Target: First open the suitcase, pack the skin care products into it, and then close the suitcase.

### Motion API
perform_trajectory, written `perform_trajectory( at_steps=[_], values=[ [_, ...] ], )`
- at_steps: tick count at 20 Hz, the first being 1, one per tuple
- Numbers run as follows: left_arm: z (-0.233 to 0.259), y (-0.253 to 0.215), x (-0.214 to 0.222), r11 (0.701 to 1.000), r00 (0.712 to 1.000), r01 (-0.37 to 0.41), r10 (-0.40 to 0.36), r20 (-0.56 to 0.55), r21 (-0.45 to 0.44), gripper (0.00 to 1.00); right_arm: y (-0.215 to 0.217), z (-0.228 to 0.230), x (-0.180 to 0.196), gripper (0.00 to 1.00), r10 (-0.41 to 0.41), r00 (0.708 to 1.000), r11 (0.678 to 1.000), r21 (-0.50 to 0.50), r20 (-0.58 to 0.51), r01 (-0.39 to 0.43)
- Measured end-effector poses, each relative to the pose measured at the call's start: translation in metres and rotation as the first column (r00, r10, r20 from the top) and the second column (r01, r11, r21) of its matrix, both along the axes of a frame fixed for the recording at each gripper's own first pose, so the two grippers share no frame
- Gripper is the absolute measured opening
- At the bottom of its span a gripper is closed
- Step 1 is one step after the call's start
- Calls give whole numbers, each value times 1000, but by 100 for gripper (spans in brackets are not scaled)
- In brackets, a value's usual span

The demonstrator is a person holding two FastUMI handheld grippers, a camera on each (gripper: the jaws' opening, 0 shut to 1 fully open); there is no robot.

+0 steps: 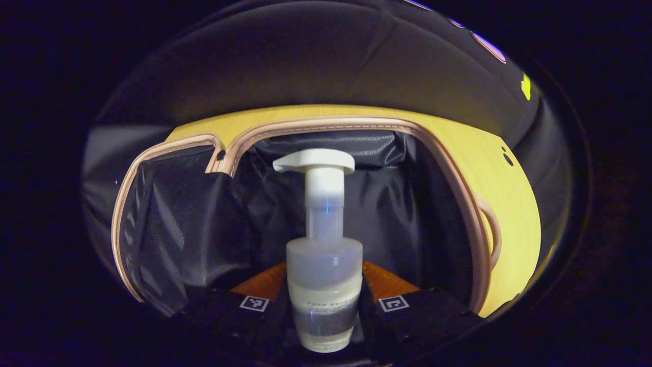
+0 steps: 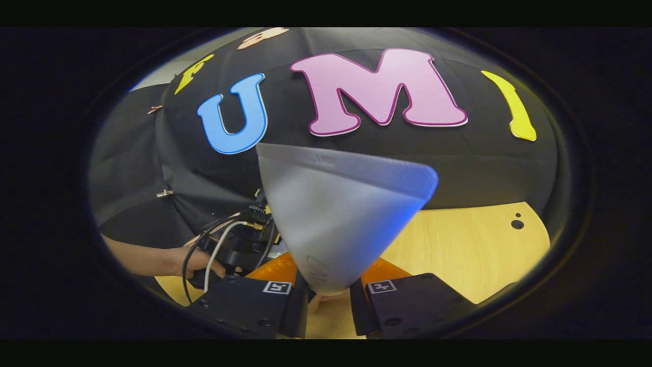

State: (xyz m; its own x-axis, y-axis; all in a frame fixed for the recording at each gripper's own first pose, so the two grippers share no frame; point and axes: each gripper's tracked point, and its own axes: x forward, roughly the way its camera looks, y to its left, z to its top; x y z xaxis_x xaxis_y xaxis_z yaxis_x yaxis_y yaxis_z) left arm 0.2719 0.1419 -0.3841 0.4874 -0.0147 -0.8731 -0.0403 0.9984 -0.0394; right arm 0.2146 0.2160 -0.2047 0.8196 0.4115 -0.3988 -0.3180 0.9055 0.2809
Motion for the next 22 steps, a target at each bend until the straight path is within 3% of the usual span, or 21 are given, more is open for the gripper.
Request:
perform_trajectory(
  at_steps=[2, 5, 6, 7, 11, 16, 20, 21, 22],
  values=[
    [7, 9, -5, 999, 999, -31, 31, 15, 14, 65, 10, -11, -2, 39, 9, 999, 1000, 10, -45, -8],
    [48, 18, 0, 997, 984, -80, 82, 156, -16, 66, 22, -19, 0, 39, 12, 997, 1000, 12, -79, -11],
    [65, 28, -5, 995, 973, -101, 101, 207, -12, 83, 26, -23, 1, 39, 13, 995, 1000, 14, -95, -11],
    [83, 40, -10, 992, 958, -123, 120, 260, -6, 91, 32, -26, 3, 39, 12, 993, 1000, 20, -115, -10],
    [147, 86, -55, 979, 890, -204, 183, 418, 5, 95, 50, -55, 10, 39, 1, 981, 999, -39, -194, -9],
    [208, 108, -150, 967, 841, -248, 189, 507, 51, 95, 89, -108, -5, 39, -10, 927, 996, -83, -376, -23],
    [236, 99, -210, 968, 817, -253, 218, 534, -8, 95, 91, -155, -18, 39, -90, 864, 971, -235, -495, -34],
    [243, 95, -220, 967, 808, -251, 227, 543, -31, 95, 91, -160, -17, 48, -121, 850, 967, -254, -512, -15],
    [249, 94, -228, 966, 800, -255, 237, 551, -46, 95, 97, -163, -14, 40, -142, 841, 968, -252, -522, 7]
  ],
)
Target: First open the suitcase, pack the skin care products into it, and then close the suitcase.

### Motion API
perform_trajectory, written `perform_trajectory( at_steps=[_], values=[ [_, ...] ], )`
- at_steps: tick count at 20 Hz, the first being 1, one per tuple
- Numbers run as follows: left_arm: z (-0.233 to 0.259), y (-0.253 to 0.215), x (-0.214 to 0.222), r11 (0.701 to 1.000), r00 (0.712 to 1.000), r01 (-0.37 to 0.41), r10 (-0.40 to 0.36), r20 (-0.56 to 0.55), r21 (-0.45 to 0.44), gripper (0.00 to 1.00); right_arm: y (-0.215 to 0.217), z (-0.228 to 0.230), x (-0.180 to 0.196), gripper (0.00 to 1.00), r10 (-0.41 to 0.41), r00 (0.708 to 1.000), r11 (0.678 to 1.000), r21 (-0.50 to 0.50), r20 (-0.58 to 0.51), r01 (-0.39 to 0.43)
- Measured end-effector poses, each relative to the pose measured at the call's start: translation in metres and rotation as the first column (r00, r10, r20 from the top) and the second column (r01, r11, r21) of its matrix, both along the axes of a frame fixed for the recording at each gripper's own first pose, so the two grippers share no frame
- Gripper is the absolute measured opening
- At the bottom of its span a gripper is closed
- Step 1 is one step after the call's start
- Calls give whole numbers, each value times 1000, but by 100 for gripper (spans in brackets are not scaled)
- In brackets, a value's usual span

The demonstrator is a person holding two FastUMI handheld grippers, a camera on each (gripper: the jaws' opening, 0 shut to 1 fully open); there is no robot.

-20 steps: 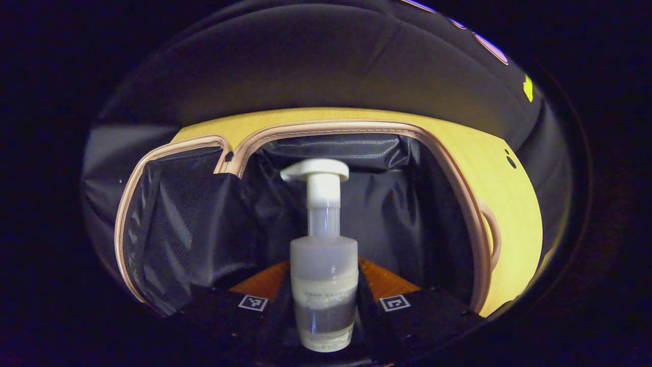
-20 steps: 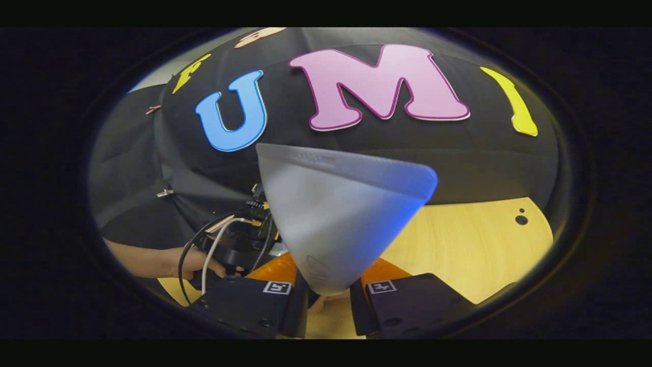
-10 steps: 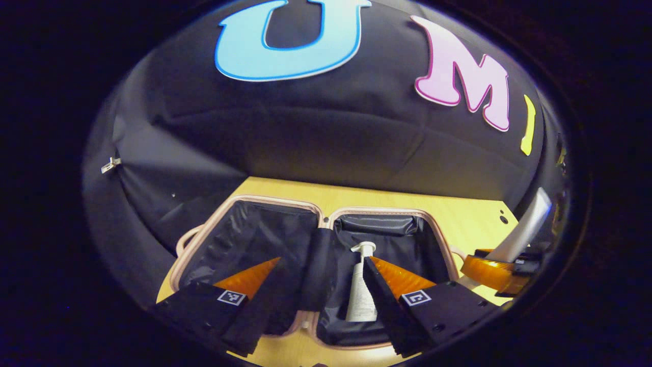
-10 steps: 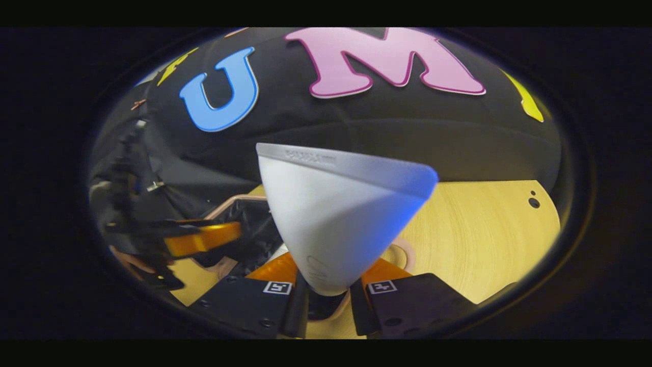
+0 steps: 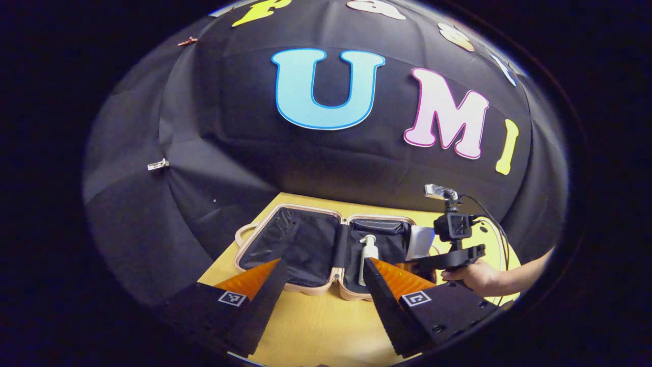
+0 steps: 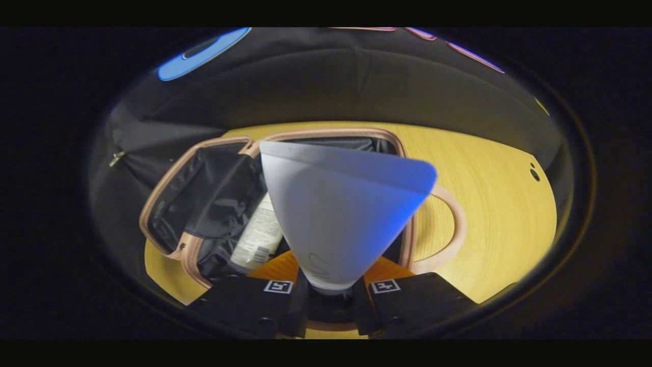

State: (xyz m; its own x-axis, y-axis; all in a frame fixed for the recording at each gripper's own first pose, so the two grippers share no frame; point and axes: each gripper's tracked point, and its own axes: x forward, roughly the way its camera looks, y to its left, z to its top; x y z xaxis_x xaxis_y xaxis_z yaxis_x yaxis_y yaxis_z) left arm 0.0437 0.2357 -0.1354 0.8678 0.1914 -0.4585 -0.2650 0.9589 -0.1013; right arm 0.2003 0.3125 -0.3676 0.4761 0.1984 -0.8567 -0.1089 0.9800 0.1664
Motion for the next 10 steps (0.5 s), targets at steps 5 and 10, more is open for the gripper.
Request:
perform_trajectory(
  at_steps=[5, 10],
  values=[
    [-4, 15, -31, 999, 999, -35, 35, -22, -11, 95, 1, 7, 19, 52, -55, 998, 996, -67, 27, 57],
    [2, 49, -21, 998, 998, -53, 52, 23, 44, 95, 4, 45, 25, 86, -76, 991, 996, -41, 113, 82]
  ],
)
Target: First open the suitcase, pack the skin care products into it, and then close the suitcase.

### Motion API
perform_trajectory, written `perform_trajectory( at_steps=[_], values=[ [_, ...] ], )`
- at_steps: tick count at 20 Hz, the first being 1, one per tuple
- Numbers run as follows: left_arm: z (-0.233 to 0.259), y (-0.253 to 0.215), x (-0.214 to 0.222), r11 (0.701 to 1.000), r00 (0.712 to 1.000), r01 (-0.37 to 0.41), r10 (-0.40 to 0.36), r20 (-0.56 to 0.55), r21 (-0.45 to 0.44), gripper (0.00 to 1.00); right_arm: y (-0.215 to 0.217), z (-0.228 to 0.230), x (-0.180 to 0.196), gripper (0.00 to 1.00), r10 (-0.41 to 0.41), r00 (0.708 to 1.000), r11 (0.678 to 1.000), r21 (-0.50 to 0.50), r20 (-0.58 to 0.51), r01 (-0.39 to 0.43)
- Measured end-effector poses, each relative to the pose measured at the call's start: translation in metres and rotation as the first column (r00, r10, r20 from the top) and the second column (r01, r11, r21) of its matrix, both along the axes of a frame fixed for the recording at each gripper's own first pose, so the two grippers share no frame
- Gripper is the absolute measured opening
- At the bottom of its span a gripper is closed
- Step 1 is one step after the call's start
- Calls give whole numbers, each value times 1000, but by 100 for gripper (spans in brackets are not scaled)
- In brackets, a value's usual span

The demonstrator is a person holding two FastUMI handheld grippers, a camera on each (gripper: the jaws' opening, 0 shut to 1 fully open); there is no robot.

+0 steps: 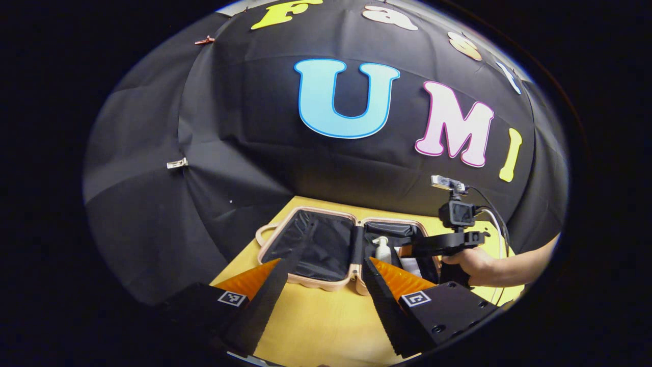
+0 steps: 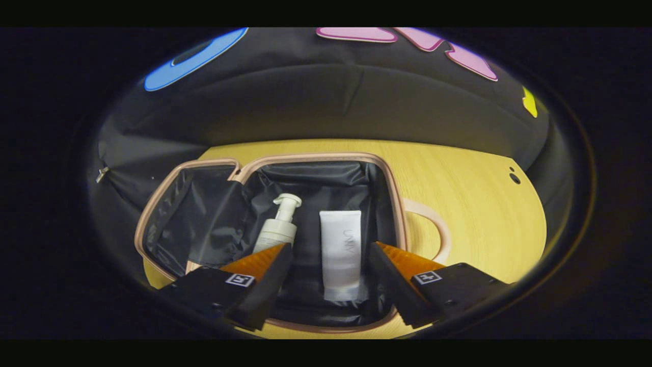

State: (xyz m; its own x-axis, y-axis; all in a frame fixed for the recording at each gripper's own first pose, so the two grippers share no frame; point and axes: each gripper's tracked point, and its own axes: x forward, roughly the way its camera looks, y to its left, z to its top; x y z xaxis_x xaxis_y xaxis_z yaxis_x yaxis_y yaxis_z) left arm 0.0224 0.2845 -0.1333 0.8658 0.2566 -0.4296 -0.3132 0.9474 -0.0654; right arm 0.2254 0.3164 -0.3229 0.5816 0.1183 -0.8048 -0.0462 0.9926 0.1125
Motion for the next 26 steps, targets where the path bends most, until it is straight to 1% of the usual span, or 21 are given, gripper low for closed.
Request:
perform_trajectory(
  at_steps=[2, 3, 4, 5, 6, 7, 10, 12, 15, 17, 19, 20, 22, 24, 25, 26],
  values=[
    [-5, 27, 16, 1000, 1000, -22, 22, 12, 17, 95, -2, 18, -1, 100, 1, 999, 1000, 23, 34, -2],
    [-12, 42, 24, 999, 999, -31, 31, 14, 23, 95, -1, 28, -2, 99, 4, 999, 999, 42, 48, -6],
    [-19, 59, 31, 998, 999, -52, 53, -8, 43, 94, -4, 40, -5, 99, 5, 998, 999, 54, 70, -9],
    [-27, 80, 37, 993, 995, -89, 92, -27, 81, 94, -8, 55, -4, 99, 13, 994, 998, 55, 108, -19],
    [-34, 97, 47, 989, 993, -105, 109, -35, 100, 95, -15, 71, -4, 98, 23, 988, 999, 39, 156, -29],
    [-45, 114, 55, 990, 992, -109, 114, -47, 89, 95, -22, 87, -5, 98, 32, 979, 999, 26, 203, -38],
    [-71, 144, 94, 993, 992, -116, 116, -55, 5, 95, -37, 134, -14, 98, 53, 941, 998, 9, 335, -60],
    [-94, 168, 109, 992, 988, -127, 125, -91, -12, 95, -58, 162, -21, 98, 38, 913, 999, 0, 406, -42],
    [-127, 204, 128, 991, 974, -136, 136, -179, 11, 95, -97, 195, -32, 98, -17, 873, 1000, -3, 488, 21],
    [-147, 220, 140, 991, 964, -137, 135, -227, 10, 95, -121, 209, -41, 98, -41, 856, 999, -8, 516, 52],
    [-162, 238, 142, 989, 949, -139, 145, -279, 44, 95, -145, 212, -53, 98, -65, 851, 996, -14, 521, 84],
    [-164, 244, 144, 989, 946, -134, 147, -288, 64, 95, -159, 214, -58, 98, -83, 849, 994, -16, 522, 108],
    [-172, 253, 155, 992, 944, -104, 123, -306, 77, 95, -182, 213, -71, 98, -109, 851, 990, -20, 514, 139],
    [-182, 260, 163, 995, 937, -79, 93, -337, 57, 94, -207, 211, -88, 98, -113, 855, 986, -51, 506, 160],
    [-189, 260, 167, 998, 930, -55, 62, -363, 32, 94, -218, 210, -99, 98, -112, 857, 984, -65, 503, 166],
    [-193, 264, 166, 999, 916, -30, 40, -398, 29, 94, -226, 207, -107, 98, -119, 862, 983, -67, 493, 174]
  ],
)
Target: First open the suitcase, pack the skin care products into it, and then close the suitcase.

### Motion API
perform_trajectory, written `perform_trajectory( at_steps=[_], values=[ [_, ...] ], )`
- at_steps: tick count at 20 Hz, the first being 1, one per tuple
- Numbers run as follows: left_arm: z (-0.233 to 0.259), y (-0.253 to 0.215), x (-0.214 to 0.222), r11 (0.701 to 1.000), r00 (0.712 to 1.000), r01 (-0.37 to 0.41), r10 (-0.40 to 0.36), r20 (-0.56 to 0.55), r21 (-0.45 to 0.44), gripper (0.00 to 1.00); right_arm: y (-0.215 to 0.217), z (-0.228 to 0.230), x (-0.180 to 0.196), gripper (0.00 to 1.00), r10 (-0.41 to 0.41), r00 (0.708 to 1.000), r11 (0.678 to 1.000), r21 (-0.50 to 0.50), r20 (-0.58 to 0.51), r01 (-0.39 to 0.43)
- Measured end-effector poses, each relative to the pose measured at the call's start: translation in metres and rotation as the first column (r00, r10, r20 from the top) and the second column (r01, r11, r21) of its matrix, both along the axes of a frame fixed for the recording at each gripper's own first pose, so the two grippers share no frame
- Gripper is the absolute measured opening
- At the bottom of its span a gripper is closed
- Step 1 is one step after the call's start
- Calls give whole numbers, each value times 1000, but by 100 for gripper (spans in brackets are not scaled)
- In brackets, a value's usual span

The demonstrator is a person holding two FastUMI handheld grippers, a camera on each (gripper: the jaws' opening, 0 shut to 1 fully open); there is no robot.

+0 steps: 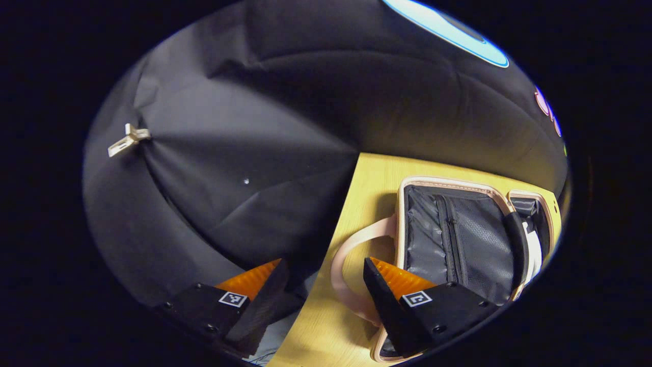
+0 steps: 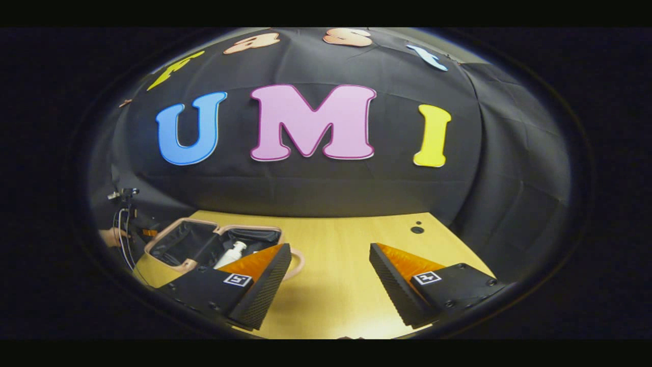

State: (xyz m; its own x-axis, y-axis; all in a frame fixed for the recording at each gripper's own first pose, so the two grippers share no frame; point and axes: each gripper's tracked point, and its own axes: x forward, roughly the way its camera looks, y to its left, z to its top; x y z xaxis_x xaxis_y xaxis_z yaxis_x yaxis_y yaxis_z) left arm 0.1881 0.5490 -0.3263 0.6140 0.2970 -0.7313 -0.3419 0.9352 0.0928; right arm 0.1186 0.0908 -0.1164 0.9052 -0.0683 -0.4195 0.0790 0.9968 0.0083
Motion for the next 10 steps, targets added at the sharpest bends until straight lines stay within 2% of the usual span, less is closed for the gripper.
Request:
perform_trajectory(
  at_steps=[2, 5, 6, 7, 8, 10],
  values=[
    [-12, 10, 5, 999, 997, 38, -37, -62, 14, 93, -7, -19, -14, 98, 14, 998, 1000, 16, -64, -13],
    [-31, 5, 3, 998, 989, 55, -58, -135, -29, 90, -21, -34, -27, 98, 38, 991, 998, -47, -129, -44],
    [-33, 1, 3, 997, 988, 57, -63, -140, -48, 80, -19, -36, -29, 98, 43, 991, 997, -56, -127, -50],
    [-32, -2, 8, 997, 990, 59, -65, -124, -53, 76, -17, -35, -28, 98, 46, 992, 997, -59, -117, -53],
    [-33, -2, 6, 996, 990, 61, -69, -125, -60, 60, -15, -36, -30, 98, 43, 993, 997, -55, -112, -50],
    [-37, -10, 7, 994, 988, 63, -75, -133, -86, 49, -9, -43, -32, 99, 42, 991, 999, -20, -124, -45]
  ],
)
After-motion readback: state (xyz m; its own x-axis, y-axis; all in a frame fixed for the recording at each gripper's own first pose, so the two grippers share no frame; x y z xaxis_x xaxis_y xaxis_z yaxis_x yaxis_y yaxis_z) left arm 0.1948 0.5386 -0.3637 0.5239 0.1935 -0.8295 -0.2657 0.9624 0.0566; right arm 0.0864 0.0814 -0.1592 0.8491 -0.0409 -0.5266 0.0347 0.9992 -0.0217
